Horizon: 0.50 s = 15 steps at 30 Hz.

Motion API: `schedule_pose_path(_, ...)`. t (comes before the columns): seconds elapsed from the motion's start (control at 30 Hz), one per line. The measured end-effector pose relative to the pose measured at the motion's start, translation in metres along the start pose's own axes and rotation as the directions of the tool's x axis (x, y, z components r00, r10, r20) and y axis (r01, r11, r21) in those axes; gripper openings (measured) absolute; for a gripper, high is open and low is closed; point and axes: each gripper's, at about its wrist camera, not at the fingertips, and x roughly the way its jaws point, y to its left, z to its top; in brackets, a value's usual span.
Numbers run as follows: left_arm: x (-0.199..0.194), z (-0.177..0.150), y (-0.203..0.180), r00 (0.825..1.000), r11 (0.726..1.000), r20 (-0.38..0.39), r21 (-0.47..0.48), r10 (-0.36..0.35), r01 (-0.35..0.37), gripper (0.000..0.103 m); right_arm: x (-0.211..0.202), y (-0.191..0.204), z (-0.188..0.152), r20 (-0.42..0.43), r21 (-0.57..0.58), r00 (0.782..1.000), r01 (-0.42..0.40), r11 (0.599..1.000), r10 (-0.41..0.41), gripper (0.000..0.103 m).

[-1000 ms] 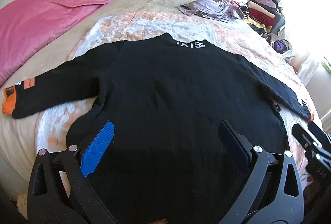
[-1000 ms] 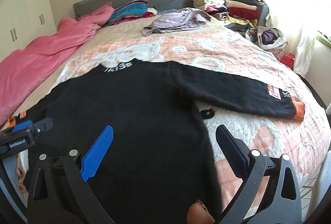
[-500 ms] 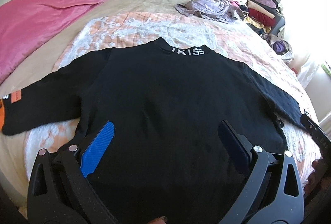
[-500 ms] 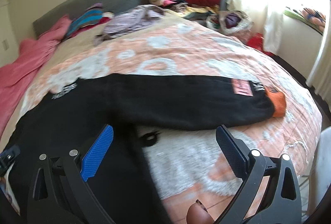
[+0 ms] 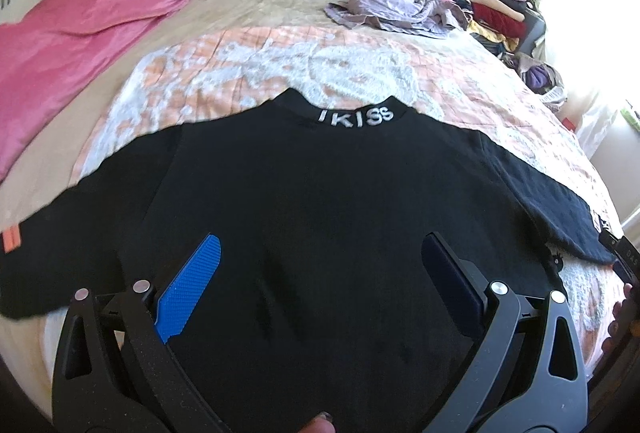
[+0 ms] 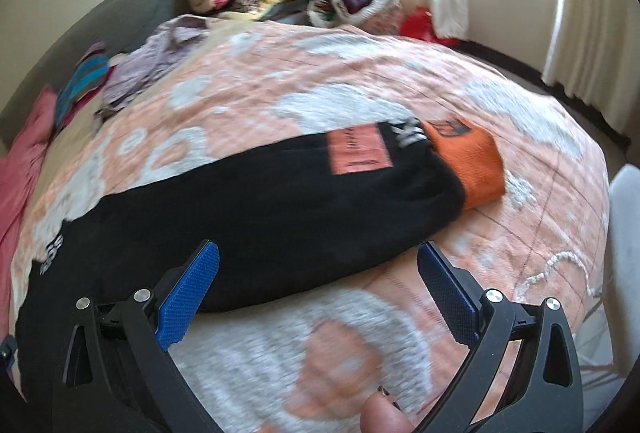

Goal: Fold small clothes
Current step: 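Grasp the orange cuff of the sleeve with the right tool and lift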

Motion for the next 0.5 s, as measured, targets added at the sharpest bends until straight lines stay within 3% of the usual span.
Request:
schedule_pose_path(0.23,0.019,0.025,-0.003,1.0,1.0,0.001,-0.002,-0.022,0.022,0.094,0.024,-0.032,0.01,-0.055,0.132,0.998,-0.002,0.991,0.009,0.099)
schedule_pose_path(0.4,0.033,0.044,-0.002,1.0,1.0,0.006,0.009,-0.003,0.002,0.094,0.037,-0.056,0.024,-0.019,0.225,0.999,-0.033,0.974,0.038,0.095)
schedule_pose_path(0.5,0.041,0.052,0.006,1.0,1.0,0.01,-0.004,0.006,-0.006,0.094,0.044,-0.067,0.029,0.009,0.273,1.0,-0.019,0.962,0.018,0.067)
